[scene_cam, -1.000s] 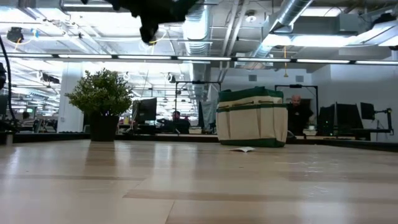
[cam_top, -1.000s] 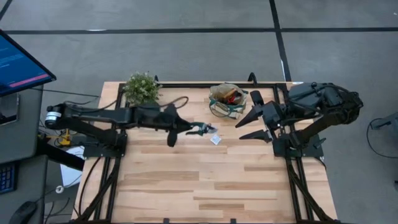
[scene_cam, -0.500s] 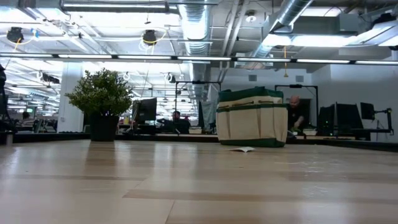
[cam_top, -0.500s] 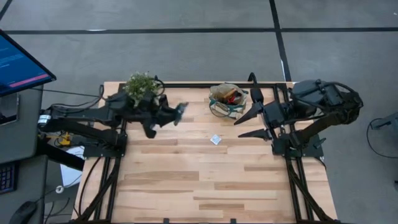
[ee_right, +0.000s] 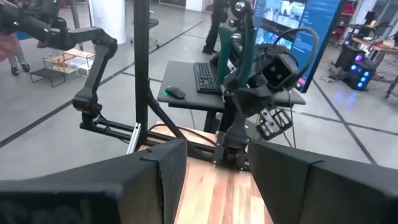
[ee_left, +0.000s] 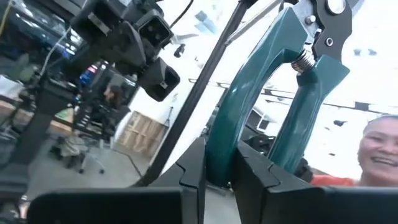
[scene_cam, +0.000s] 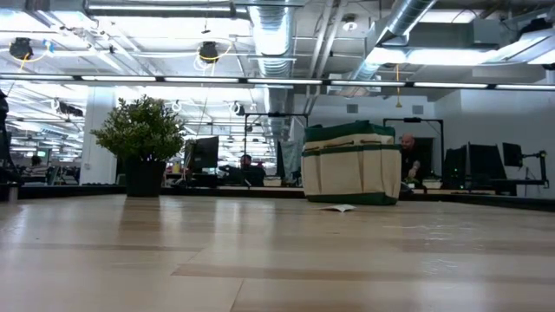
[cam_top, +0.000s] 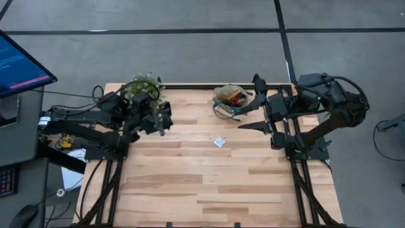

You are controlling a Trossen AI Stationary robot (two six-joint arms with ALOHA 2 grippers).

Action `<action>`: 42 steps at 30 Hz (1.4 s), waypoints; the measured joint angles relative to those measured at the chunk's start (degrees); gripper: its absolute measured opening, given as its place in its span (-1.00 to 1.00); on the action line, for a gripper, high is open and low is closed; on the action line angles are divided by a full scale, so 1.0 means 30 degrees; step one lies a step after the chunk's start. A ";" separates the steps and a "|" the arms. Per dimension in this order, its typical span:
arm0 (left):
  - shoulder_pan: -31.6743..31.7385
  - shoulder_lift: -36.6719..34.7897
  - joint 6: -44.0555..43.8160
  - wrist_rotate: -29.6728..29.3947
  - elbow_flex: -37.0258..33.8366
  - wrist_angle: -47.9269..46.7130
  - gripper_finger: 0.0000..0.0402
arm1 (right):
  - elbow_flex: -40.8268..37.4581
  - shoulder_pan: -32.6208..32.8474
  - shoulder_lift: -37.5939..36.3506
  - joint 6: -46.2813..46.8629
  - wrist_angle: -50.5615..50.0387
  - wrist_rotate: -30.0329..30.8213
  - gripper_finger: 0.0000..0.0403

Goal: Pick & Place Garden tools in Gardening bag
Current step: Put the green shear scissors into the gardening bag

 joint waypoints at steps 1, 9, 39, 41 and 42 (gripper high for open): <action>-0.0127 0.0000 -0.0136 -0.0012 0.0000 0.0012 -0.76 | 0.0000 -0.0040 0.0000 -0.0086 0.0093 -0.0007 -0.19; -0.1409 0.0000 -0.1799 0.1886 0.0000 0.2308 -0.76 | 0.0000 -0.0034 0.0000 -0.0104 0.0215 -0.0007 -0.19; -0.2310 0.0376 0.9792 -1.4428 0.0015 -0.1420 -0.76 | 0.0000 -0.0544 0.0051 -0.0231 0.1191 -0.0007 -0.19; -0.2310 0.0686 1.1522 -1.7347 0.0015 -0.1553 -0.76 | 0.0000 -0.0544 0.0051 -0.0235 0.1191 -0.0004 -0.19; -0.2310 0.0889 1.2296 -1.8738 0.0015 -0.1525 -0.76 | 0.0000 -0.0551 0.0051 -0.0228 0.1191 0.0016 -0.19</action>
